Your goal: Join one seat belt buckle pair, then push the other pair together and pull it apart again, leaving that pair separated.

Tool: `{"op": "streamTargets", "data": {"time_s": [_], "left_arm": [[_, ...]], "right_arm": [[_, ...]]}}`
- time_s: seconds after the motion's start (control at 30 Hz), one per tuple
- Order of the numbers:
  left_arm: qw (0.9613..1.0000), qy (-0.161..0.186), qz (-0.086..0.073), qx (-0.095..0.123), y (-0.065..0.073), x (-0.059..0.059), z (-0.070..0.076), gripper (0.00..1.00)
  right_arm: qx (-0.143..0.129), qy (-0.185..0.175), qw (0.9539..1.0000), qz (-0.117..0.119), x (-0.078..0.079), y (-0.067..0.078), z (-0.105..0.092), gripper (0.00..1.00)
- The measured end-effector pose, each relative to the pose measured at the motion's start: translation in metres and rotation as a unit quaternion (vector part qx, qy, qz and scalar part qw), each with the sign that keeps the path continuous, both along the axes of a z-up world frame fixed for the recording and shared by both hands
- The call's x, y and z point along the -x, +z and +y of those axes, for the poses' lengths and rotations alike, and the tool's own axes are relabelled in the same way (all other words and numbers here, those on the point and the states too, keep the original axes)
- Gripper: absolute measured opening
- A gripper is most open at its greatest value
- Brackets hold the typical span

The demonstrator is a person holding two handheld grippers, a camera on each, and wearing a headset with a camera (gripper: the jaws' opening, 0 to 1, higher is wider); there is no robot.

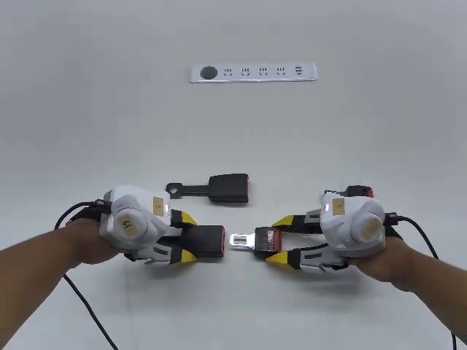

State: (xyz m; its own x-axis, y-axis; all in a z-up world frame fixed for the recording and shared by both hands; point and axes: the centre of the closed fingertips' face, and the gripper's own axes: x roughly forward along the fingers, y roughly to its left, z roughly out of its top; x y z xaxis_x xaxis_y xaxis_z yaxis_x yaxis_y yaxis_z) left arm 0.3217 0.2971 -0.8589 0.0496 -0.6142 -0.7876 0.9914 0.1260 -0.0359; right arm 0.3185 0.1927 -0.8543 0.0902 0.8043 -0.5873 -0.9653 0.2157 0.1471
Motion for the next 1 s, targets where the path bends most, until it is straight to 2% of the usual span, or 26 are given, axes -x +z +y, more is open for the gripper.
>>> {"op": "streamTargets", "data": {"time_s": [0.17, 0.2, 0.33, 0.4, 0.43, 0.5, 1.0], "left_arm": [[1.0000, 0.000, 0.000, 0.000, 0.000, 0.000, 0.000, 0.34], [1.0000, 0.001, 0.000, -0.001, 0.000, 0.000, 0.000, 0.34], [1.0000, 0.007, 0.000, 0.002, 0.000, -0.001, 0.000, 0.34], [1.0000, 0.006, -0.001, 0.001, 0.000, 0.000, -0.001, 0.34], [1.0000, 0.005, -0.001, 0.001, 0.000, 0.000, -0.001, 0.34], [1.0000, 0.004, -0.002, 0.000, 0.000, 0.000, -0.001, 0.34], [0.9999, -0.011, -0.005, -0.008, 0.000, 0.000, -0.001, 0.33]], "right_arm": [[0.006, 0.012, 0.9999, -0.006, 0.000, 0.001, 0.008, 0.35], [0.005, 0.009, 0.9999, 0.000, 0.000, 0.001, 0.009, 0.35], [0.009, 0.015, 0.9998, -0.004, 0.001, 0.000, 0.017, 0.35], [0.007, 0.012, 0.9999, 0.001, 0.001, 0.001, 0.020, 0.35], [0.014, 0.019, 0.9997, -0.006, 0.000, 0.000, 0.019, 0.35], [0.012, 0.015, 0.9998, 0.000, 0.001, 0.000, 0.018, 0.35], [0.023, 0.014, 0.9996, -0.003, -0.004, -0.002, 0.028, 0.34]]}}
